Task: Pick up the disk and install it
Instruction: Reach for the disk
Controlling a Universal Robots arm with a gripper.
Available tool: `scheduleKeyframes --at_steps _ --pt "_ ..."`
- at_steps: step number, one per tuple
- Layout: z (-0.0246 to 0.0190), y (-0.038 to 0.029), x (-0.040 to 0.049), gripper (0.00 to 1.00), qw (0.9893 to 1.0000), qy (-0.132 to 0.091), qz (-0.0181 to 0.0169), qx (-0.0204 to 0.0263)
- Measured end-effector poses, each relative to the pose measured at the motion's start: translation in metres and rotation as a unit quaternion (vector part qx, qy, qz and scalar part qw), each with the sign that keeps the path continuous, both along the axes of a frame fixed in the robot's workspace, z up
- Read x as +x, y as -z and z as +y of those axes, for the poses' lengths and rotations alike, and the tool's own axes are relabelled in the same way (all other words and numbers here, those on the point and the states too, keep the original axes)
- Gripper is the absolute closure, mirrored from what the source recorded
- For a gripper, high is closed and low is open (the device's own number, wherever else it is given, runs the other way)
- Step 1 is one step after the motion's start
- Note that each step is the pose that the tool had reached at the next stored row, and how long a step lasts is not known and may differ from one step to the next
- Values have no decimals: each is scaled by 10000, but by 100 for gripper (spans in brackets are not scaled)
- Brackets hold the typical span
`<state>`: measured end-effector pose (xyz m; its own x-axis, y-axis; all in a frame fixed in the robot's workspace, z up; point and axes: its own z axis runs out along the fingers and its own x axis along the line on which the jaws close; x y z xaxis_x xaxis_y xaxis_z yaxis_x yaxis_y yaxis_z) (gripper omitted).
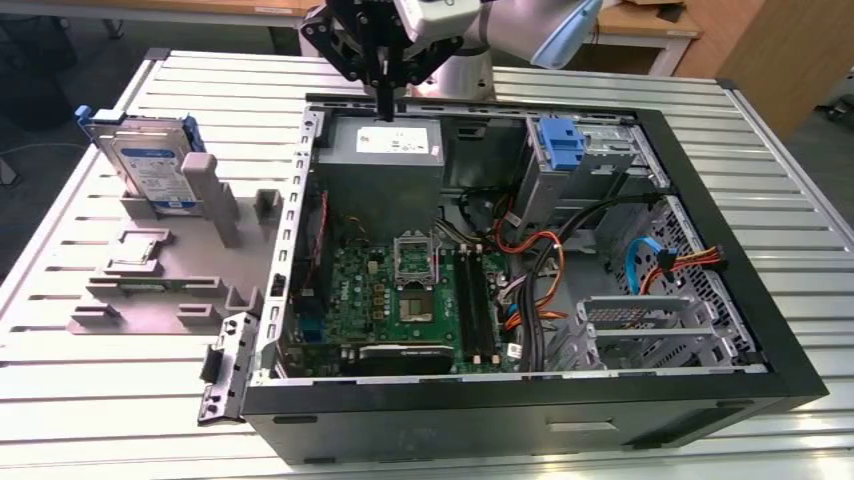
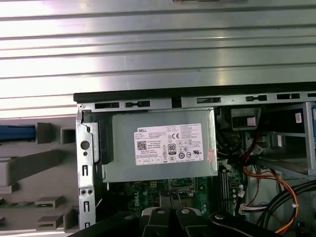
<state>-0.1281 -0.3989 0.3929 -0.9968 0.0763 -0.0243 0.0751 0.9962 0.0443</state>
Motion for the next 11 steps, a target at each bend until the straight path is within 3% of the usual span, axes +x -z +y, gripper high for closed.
scheduleKeyframes --at_steps 11 --pt "0 5 -24 90 10000 0 4 0"
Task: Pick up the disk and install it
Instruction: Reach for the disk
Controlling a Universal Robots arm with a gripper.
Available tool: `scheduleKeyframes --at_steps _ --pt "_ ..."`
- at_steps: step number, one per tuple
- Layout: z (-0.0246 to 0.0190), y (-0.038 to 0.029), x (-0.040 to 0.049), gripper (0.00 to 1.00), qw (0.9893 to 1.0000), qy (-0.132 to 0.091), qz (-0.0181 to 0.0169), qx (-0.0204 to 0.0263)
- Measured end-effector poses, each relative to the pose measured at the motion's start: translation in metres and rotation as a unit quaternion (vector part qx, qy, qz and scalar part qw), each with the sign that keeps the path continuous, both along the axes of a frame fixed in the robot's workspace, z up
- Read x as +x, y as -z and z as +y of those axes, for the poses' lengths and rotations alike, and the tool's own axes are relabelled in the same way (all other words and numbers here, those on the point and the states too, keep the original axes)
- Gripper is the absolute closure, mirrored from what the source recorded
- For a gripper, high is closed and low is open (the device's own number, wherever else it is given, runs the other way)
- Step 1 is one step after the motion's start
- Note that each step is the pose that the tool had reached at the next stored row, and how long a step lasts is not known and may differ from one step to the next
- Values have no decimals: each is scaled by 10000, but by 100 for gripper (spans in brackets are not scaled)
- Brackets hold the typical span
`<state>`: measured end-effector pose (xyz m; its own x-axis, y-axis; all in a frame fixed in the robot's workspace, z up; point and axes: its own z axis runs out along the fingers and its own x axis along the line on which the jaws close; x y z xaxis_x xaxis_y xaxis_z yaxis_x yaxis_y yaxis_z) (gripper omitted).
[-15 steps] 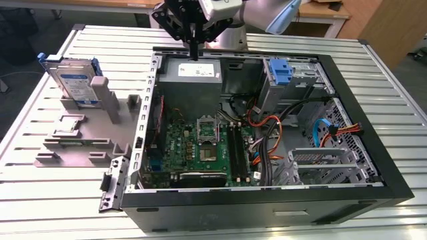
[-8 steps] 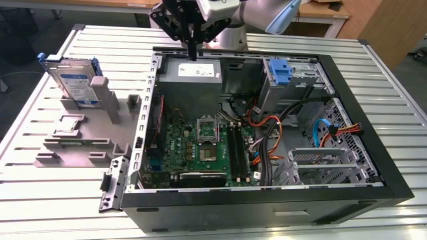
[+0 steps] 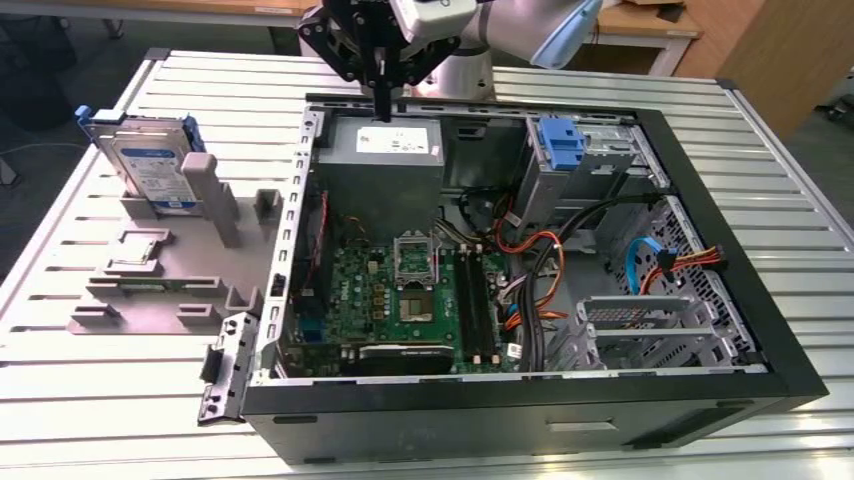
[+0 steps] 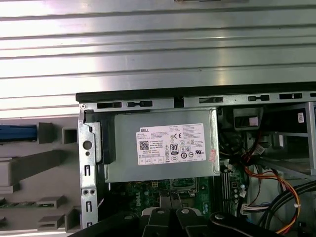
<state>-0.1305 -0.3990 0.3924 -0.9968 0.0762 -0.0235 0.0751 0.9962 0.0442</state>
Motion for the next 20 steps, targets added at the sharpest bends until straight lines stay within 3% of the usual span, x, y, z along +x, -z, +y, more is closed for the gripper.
scheduleKeyframes --at_steps 20 --pt "0 24 -135 90 10000 0 42 3"
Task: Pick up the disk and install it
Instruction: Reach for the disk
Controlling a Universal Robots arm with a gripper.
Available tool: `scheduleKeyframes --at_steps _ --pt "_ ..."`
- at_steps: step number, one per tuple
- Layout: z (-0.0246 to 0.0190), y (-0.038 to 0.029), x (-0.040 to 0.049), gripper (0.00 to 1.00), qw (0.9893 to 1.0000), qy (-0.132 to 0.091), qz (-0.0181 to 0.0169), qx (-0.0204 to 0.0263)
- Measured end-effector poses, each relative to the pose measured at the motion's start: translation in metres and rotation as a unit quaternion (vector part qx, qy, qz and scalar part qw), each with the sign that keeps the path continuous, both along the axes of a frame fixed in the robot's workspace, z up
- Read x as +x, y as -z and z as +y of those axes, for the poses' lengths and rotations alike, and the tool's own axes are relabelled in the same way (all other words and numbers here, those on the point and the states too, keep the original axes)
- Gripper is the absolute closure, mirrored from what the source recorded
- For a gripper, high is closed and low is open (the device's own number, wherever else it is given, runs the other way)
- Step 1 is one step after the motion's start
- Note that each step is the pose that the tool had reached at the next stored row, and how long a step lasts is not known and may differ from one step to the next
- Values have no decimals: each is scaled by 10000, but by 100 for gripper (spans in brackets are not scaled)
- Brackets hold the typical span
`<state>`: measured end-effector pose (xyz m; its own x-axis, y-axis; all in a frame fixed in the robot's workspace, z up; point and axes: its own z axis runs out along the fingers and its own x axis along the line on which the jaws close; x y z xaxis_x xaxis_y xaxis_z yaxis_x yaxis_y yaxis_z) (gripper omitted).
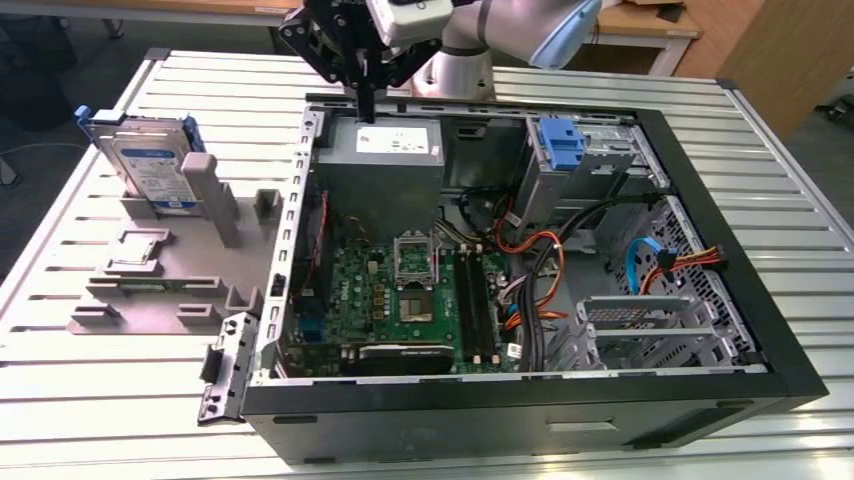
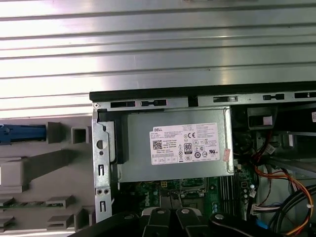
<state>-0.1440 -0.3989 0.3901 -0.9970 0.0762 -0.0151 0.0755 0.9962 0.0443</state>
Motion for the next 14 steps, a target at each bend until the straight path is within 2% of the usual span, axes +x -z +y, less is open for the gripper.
scheduleKeyframes --at_steps 14 --pt "0 16 -111 90 10000 1 10 2"
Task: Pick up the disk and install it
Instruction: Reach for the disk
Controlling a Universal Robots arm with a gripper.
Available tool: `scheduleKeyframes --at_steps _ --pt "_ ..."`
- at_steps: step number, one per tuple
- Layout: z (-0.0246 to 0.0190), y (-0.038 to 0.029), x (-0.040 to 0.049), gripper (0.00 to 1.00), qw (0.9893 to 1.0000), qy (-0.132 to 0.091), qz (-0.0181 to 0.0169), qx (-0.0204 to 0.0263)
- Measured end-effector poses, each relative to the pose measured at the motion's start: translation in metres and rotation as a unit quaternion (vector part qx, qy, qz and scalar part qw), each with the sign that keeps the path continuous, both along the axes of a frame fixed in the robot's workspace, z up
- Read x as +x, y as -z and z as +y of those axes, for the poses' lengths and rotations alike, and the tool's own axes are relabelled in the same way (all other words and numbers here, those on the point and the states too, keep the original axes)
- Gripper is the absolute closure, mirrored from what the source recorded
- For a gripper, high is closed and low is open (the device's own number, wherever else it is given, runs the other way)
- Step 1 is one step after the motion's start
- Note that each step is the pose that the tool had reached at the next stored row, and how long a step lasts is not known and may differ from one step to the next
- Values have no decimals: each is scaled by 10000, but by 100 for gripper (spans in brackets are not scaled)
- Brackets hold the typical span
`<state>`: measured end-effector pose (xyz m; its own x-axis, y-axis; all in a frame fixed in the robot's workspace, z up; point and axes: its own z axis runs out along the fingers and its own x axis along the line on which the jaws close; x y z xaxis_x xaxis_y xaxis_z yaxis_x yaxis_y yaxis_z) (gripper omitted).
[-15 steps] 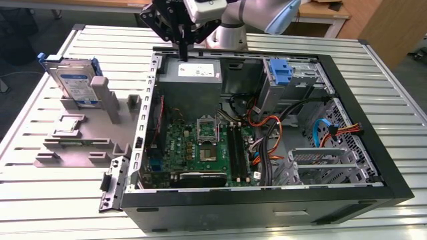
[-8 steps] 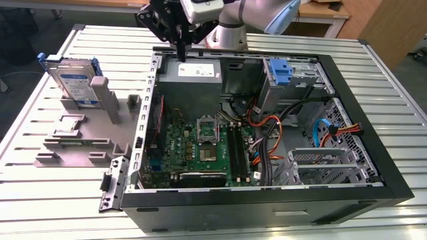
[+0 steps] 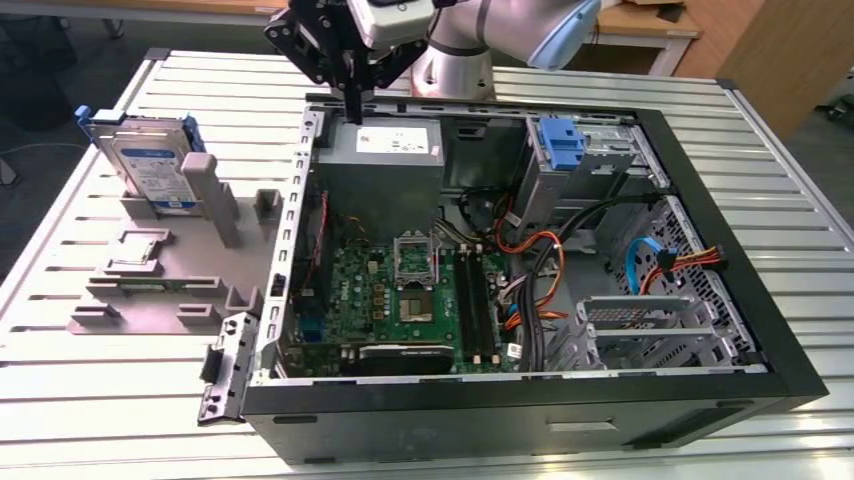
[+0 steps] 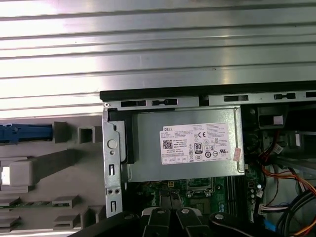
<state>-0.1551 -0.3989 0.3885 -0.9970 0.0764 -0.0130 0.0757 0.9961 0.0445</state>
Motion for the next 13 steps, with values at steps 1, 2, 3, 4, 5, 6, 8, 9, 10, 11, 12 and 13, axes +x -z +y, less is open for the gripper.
scheduleKeyframes --at_steps 1,2,3,4,5,6,8,9,10,11,12,13 --pt "0 1 -8 90 10000 0 2 0" --pt "0 3 -17 90 10000 0 3 0" --pt "0 4 -27 90 10000 0 4 0" --pt "0 6 -37 90 10000 0 5 0" --pt "1 7 -47 90 10000 0 6 0" --pt "1 8 -58 90 10000 0 7 -1" --pt "1 10 -81 90 10000 0 8 0" --pt "1 12 -91 90 10000 0 8 0" --pt "2 13 -100 90 10000 0 8 0" --pt "3 14 -110 90 10000 0 8 0" --pt "4 14 -116 90 10000 0 9 0" --pt "4 14 -117 90 10000 0 9 0"
